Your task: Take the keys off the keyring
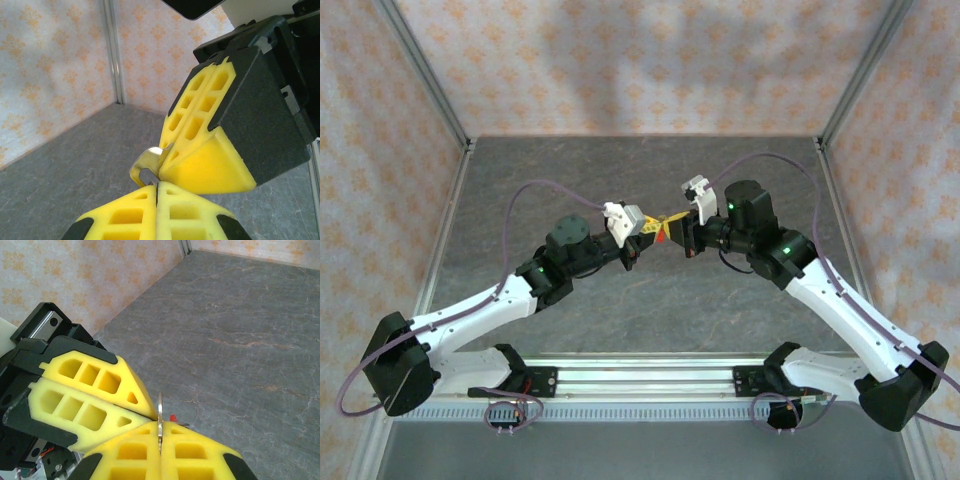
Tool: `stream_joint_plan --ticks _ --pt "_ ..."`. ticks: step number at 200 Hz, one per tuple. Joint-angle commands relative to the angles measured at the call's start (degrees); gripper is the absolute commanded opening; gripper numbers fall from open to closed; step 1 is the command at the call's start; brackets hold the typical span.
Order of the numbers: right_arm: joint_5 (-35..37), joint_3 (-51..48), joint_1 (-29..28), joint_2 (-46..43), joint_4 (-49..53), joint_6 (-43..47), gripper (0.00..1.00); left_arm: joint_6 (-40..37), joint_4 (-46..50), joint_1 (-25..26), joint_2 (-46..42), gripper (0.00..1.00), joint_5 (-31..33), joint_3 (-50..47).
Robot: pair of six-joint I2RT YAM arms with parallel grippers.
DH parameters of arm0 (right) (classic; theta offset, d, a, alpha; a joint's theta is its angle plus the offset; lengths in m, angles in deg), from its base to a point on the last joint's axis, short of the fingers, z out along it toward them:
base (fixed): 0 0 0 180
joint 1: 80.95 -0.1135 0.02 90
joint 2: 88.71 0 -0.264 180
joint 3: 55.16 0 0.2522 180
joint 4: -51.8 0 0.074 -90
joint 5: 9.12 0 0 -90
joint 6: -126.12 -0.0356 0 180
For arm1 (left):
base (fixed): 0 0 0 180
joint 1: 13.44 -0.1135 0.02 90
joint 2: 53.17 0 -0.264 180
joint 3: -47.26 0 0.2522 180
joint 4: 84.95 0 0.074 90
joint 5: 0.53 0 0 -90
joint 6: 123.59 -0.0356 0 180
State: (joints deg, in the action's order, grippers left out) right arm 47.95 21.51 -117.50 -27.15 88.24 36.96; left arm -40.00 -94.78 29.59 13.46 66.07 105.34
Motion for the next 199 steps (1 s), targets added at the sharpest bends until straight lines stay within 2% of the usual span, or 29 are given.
stream_joint_plan --ticks 1,74,125,184,199 --pt "0.20 1.22 0.02 -1.17 -3.15 -2.29 0.00 0.79 -4.21 0.04 -0.93 0.00 1.82 -0.42" --pt "-0.94 -3.39 0.43 -1.29 -12.13 -11.16 0.00 3.40 -13.60 0.04 -4.20 0.00 2.91 -4.30" --pt "-4.45 -4.99 1.53 -0.53 -17.51 -17.67 0.00 4.88 -20.75 0.04 -5.69 0.00 3.60 -7.92" --pt "-3.98 -1.77 1.84 -0.37 -14.09 -14.49 0.00 4.95 -23.34 0.00 -7.34 0.00 4.57 -12.34" --pt "-3.99 0.06 1.83 -0.13 -11.82 -12.64 0.00 5.62 -23.49 0.04 -7.48 0.14 4.75 -13.49"
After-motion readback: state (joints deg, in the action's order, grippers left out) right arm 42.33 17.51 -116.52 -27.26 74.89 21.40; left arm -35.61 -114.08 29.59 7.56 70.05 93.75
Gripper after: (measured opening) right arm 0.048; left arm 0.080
